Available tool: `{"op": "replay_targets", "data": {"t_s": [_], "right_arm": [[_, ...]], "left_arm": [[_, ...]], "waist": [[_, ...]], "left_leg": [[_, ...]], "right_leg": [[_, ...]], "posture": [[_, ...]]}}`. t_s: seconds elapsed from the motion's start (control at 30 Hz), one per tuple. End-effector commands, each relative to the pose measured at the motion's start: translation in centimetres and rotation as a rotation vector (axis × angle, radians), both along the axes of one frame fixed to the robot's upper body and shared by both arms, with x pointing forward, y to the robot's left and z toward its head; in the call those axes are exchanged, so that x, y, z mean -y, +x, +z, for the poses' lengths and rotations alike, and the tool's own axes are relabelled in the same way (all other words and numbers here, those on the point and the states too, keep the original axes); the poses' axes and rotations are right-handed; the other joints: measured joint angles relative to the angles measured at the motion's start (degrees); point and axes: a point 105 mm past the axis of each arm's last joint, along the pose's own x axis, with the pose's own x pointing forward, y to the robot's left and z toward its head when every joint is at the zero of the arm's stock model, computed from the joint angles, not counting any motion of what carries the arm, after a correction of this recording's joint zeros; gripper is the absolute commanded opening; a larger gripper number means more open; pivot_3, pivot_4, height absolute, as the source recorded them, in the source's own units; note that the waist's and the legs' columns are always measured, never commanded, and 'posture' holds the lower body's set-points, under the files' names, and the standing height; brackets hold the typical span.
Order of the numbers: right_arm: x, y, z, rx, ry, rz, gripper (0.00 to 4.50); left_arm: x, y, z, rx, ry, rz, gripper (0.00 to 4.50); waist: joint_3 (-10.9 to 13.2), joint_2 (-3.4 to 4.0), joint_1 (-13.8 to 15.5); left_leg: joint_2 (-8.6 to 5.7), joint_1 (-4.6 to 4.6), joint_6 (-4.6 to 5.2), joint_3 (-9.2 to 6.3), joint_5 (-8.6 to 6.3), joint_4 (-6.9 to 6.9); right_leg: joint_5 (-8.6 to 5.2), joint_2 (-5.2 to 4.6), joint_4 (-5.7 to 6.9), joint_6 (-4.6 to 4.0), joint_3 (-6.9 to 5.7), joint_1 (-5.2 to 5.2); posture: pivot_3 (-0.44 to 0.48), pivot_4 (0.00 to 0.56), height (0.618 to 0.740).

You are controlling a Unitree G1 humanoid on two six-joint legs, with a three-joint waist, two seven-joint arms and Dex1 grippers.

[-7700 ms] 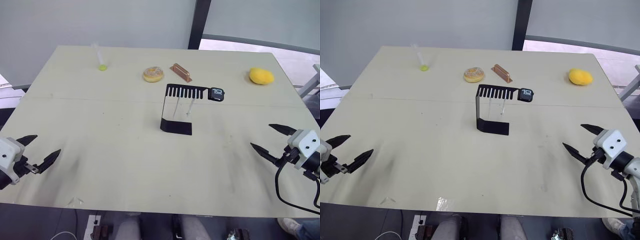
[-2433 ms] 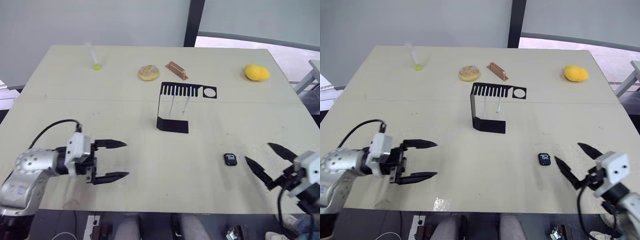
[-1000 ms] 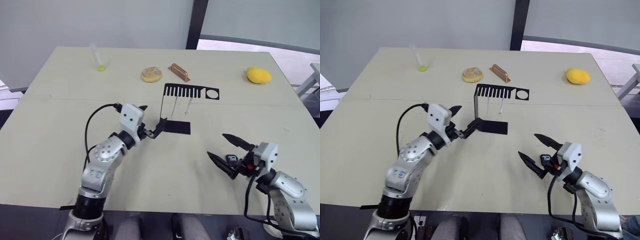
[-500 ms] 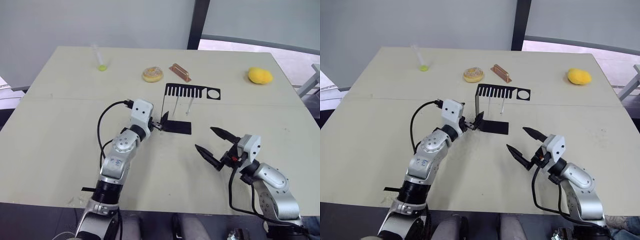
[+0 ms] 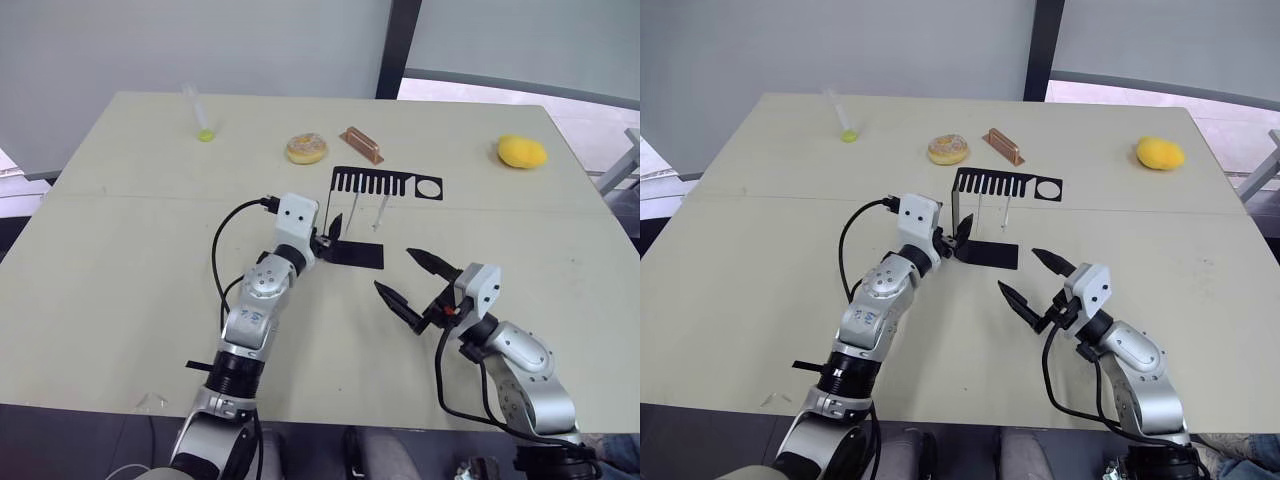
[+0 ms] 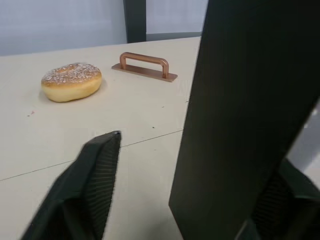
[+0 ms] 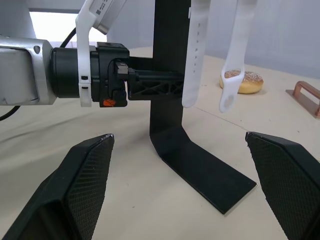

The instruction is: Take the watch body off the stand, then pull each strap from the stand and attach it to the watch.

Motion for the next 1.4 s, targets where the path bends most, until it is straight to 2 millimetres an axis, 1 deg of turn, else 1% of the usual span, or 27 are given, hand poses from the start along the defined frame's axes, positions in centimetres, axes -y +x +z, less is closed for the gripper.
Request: {"op": "replay_targets", "data": {"t_s": [0.03, 0.13, 0.27, 0.43, 0.53, 0.63, 0.7, 0.77, 0.9, 1.03, 1.23, 1.33, 1.37, 1.4], "right_arm": [[0.2, -0.3, 1.1, 0.054, 0.013, -0.027, 4.5], [0.2, -0.2, 1.2, 0.051, 0.032, -0.05, 4.5], [-0.1, 0.8, 1.6, 0.036, 0.108, -0.128, 4.5], [-2.1, 1.1, 2.5, 0.044, 0.149, -0.162, 4.5], [-3.5, 1.2, 3.5, 0.064, 0.176, -0.168, 4.5], [-4.2, 1.7, 4.3, 0.085, 0.177, -0.207, 4.5], [-4.4, 2.5, 4.7, 0.096, 0.187, -0.266, 4.5], [-4.4, 3.1, 4.7, 0.096, 0.177, -0.308, 4.5], [-4.5, 3.8, 5.1, 0.114, 0.18, -0.35, 4.5], [-5.0, 4.3, 5.3, 0.113, 0.187, -0.357, 4.5], [-5.1, 4.6, 5.3, 0.116, 0.192, -0.362, 4.5], [-5.3, 4.5, 5.5, 0.13, 0.194, -0.345, 3.61], [-5.3, 4.4, 5.6, 0.133, 0.193, -0.34, 3.18], [-5.4, 4.3, 5.7, 0.137, 0.195, -0.335, 2.65]], "left_arm": [[0.5, 0.0, 1.3, 0.052, -0.003, -0.004, 1.59], [0.6, 0.0, 1.3, 0.055, -0.001, -0.005, 0.03], [1.3, -0.2, 1.7, 0.069, -0.005, -0.022, 0.03], [1.4, -0.3, 1.9, 0.074, 0.002, -0.018, 0.03], [1.3, -0.3, 1.9, 0.077, 0.009, -0.003, 0.03], [1.1, -0.3, 2.0, 0.083, 0.016, 0.013, 0.03], [1.2, -0.3, 2.1, 0.088, 0.021, 0.015, 0.03], [1.5, -0.4, 2.1, 0.091, 0.022, 0.007, 0.03], [1.4, -0.4, 2.1, 0.09, 0.026, 0.01, 0.03], [1.4, -0.4, 2.1, 0.088, 0.029, 0.013, 0.03], [1.3, -0.4, 2.1, 0.086, 0.031, 0.017, 0.03], [1.3, -0.4, 2.0, 0.082, 0.031, 0.02, 0.0], [1.3, -0.4, 2.0, 0.081, 0.031, 0.021, 0.0], [1.3, -0.4, 2.0, 0.081, 0.031, 0.021, 0.0]], "waist": [[0.0, 0.0, -0.1], [0.0, 0.0, -0.2], [0.0, 0.0, -0.2], [0.0, 0.0, -0.2], [0.0, 0.0, -0.2], [0.0, 0.0, -0.2], [0.0, 0.0, -0.2], [0.0, 0.0, -0.2], [0.0, 0.0, -0.2], [0.0, 0.0, -0.3], [0.0, 0.0, -0.3], [0.0, 0.0, -0.3], [0.0, 0.0, -0.3], [0.0, 0.0, -0.3]], "left_leg": [[0.0, 0.0, 0.0, 0.0, 0.0, 0.0], [0.01, 0.0, 0.0, 0.01, 0.0, 0.0], [0.01, 0.0, -0.01, 0.01, 0.0, -0.01], [0.02, -0.03, -0.03, -0.01, 0.01, -0.01], [0.01, -0.08, -0.03, -0.02, 0.01, -0.01], [0.0, -0.1, -0.03, -0.02, 0.01, -0.01], [0.0, -0.11, -0.03, -0.02, 0.01, -0.01], [0.01, -0.12, -0.04, -0.03, 0.01, -0.01], [0.0, -0.17, -0.04, -0.02, 0.01, -0.01], [0.0, -0.2, -0.03, -0.01, 0.01, -0.01], [-0.01, -0.33, -0.03, -0.01, 0.02, -0.01], [-0.01, -0.95, -0.02, -0.01, 0.04, 0.32], [0.0, -0.96, -0.02, 0.0, 0.04, 0.39], [0.0, -0.96, -0.01, 0.0, 0.04, 0.43]], "right_leg": [[0.0, 0.0, 0.0, 0.0, 0.0, 0.0], [0.0, 0.01, 0.01, 0.0, 0.01, -0.01], [0.0, 0.01, 0.0, 0.0, 0.01, -0.02], [0.0, 0.01, 0.01, 0.0, 0.0, -0.05], [0.0, -0.01, 0.0, 0.0, -0.01, -0.09], [0.0, -0.03, 0.01, 0.0, -0.01, -0.11], [0.0, -0.02, 0.01, 0.0, -0.02, -0.12], [0.0, -0.02, 0.02, 0.0, -0.02, -0.14], [0.0, -0.03, 0.01, 0.0, -0.03, -0.17], [0.0, -0.03, 0.03, 0.0, -0.02, -0.24], [0.0, -0.05, 0.06, 0.0, -0.02, -0.37], [0.01, -0.06, 0.36, 0.02, -0.01, -0.95], [0.01, -0.06, 0.48, 0.02, -0.01, -0.98], [0.01, -0.06, 0.51, 0.02, -0.01, -0.99]], "posture": [[0.0, 0.15, 0.74], [0.0, 0.15, 0.74], [0.0, 0.15, 0.74], [0.0, 0.15, 0.74], [0.0, 0.15, 0.74], [0.0, 0.15, 0.74], [0.0, 0.15, 0.74], [0.0, 0.15, 0.74], [0.0, 0.15, 0.74], [0.0, 0.15, 0.74], [0.0, 0.15, 0.74], [0.0, 0.15, 0.74], [0.0, 0.15, 0.74], [0.0, 0.15, 0.74]]}}
